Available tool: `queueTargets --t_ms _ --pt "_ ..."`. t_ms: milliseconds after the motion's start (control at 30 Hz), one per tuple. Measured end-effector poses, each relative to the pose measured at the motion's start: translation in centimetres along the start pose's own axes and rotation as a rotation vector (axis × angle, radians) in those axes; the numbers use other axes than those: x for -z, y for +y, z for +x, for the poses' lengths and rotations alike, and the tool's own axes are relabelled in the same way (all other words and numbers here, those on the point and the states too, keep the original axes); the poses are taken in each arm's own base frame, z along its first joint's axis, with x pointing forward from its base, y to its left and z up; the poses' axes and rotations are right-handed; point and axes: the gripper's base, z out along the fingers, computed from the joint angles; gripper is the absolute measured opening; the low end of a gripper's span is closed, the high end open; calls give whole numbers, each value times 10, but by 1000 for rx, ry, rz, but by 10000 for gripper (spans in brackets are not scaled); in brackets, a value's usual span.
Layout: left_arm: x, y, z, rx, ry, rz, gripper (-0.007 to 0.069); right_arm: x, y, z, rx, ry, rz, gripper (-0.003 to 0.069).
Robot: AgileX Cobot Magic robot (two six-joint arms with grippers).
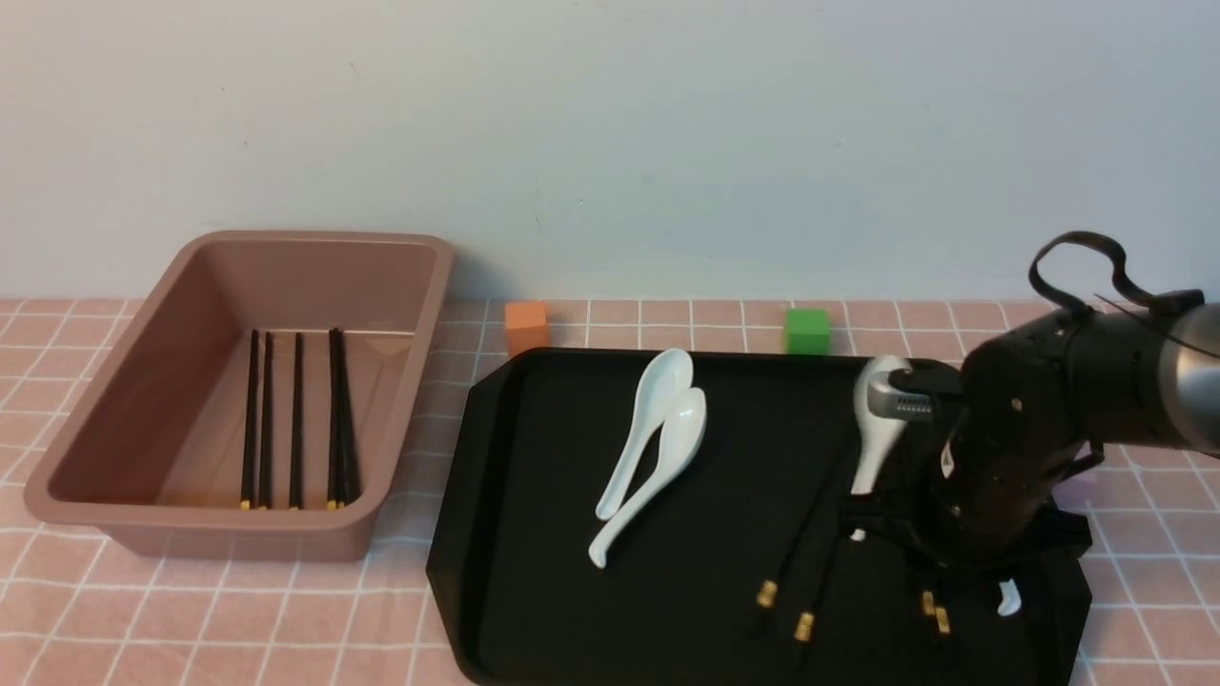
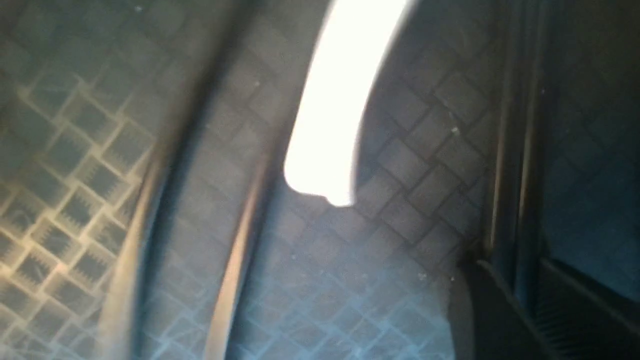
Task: On pink tablecloth take chopsticks from black tray and put them in box.
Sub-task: 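Move the gripper over the chopsticks on the black tray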
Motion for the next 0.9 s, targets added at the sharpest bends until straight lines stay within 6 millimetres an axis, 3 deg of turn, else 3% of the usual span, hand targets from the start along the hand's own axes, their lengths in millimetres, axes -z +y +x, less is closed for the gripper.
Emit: queueTargets --t_ms 200,367,533,733,833,900 --pt "0 0 0 0 0 0 131 4 2 2 15 12 -18 136" --pt "0 0 0 0 0 0 131 21 1 11 -5 44 -35 136" --pt "0 0 0 0 0 0 133 77 -3 16 23 -38 -94 136" --pt "0 0 0 0 0 0 138 114 -3 23 70 -124 -149 136" --pt "0 0 0 0 0 0 138 133 15 24 145 -164 -191 136" --pt "0 0 0 0 0 0 138 157 51 23 249 -219 -273 136"
